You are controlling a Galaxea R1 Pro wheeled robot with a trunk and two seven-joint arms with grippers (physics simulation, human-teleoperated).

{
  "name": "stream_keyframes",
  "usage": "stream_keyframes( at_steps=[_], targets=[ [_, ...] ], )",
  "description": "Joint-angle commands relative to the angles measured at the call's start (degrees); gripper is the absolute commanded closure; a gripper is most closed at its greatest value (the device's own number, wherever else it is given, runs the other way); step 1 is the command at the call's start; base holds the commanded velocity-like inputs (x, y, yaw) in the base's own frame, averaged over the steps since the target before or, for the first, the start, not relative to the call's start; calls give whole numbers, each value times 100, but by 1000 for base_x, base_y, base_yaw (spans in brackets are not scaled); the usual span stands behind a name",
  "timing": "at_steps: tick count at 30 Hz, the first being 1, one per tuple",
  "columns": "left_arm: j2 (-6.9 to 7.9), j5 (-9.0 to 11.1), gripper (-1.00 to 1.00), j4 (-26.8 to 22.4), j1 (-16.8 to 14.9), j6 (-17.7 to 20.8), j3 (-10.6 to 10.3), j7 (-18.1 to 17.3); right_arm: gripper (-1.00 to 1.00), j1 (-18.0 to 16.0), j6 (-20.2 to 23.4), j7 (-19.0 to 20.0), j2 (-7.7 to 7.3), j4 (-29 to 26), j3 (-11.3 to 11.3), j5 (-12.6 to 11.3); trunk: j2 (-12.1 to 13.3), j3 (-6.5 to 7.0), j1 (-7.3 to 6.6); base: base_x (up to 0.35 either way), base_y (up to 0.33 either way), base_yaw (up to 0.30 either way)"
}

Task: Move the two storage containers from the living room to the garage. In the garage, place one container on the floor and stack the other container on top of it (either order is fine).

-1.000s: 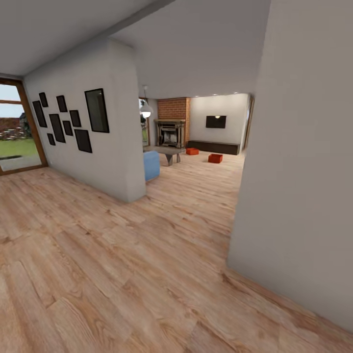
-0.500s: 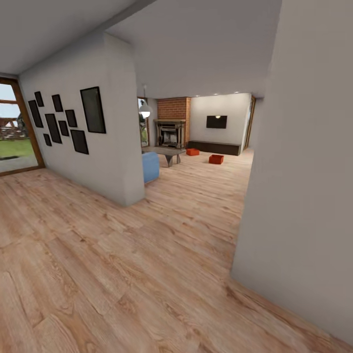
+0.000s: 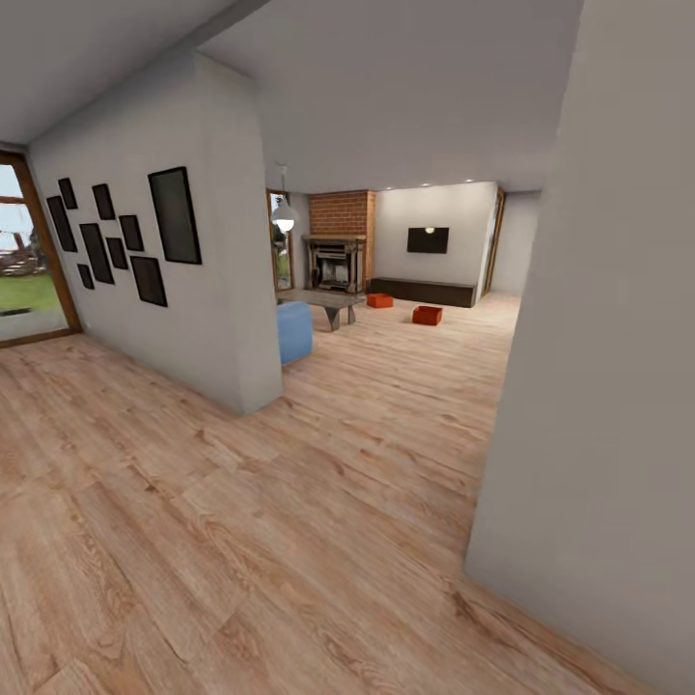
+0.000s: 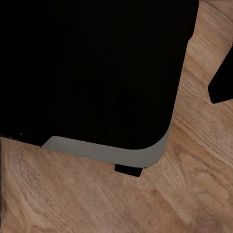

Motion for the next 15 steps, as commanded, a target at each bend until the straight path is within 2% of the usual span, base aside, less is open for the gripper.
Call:
stream_keyframes(
  at_steps=[1, 15],
  targets=[
    [-3, 14, -100, -2, -1, -11, 29, 4, -100, -7, -35, 7, -4, 18, 49, -58, -2, -5, 3, 324, 0, 0],
    [-3, 19, -100, -2, -1, -11, 29, 8, -100, -8, -35, 12, -8, 13, 57, -56, -2, -5, 3, 324, 0, 0]
  ],
)
